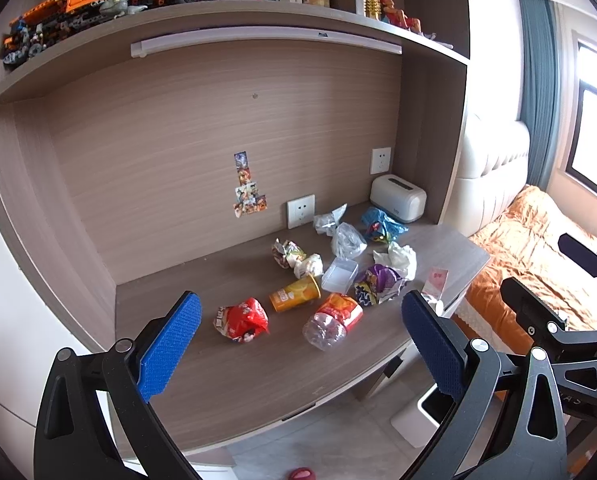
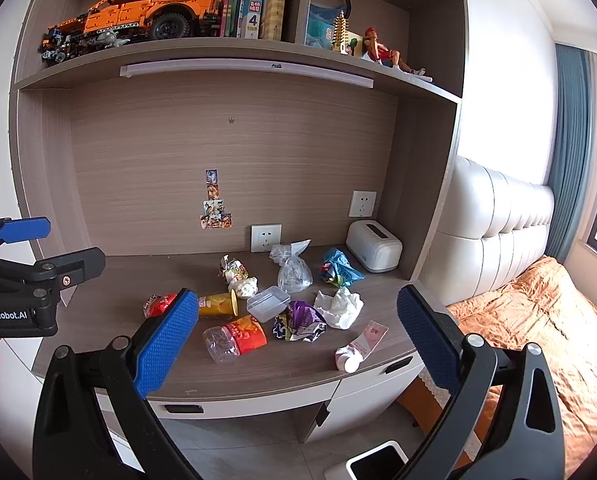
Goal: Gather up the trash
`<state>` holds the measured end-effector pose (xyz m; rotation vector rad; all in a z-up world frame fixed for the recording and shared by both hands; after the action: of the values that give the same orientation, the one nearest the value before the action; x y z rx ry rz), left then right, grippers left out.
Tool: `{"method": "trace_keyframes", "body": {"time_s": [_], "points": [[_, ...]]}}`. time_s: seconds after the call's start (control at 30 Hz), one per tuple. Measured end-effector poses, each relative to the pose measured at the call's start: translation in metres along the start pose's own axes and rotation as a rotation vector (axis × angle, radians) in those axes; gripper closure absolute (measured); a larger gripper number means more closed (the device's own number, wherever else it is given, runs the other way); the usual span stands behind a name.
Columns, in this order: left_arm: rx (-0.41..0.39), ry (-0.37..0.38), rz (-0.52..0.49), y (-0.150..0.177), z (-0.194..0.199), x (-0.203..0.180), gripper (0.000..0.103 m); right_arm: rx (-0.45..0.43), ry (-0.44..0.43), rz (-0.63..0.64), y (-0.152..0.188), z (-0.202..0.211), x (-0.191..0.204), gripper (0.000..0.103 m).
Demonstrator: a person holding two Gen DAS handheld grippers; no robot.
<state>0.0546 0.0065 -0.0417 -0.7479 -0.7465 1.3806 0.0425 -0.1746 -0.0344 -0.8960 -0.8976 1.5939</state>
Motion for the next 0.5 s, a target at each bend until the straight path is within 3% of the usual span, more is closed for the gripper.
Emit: {"method": "trace_keyframes", "body": {"time_s": [0.5], "points": [[0.002, 0.005, -0.003, -0.0015, -0.0029, -0.0002, 0.005, 0.003, 0.005, 0.002, 0.0, -0.0035, 0.0003, 0.004]]}}
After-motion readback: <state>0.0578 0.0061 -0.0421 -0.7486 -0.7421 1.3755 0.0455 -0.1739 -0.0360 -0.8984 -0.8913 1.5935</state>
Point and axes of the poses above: each gripper's, at about its wrist camera, not at the fingertips, and z roughly against the way its jaws point, x to its left, y to its underside, the point moved 7 cm from there along -z, roughly the way its jaws point, and after that the axes turned 1 degree about y, right-handed, at the moved point
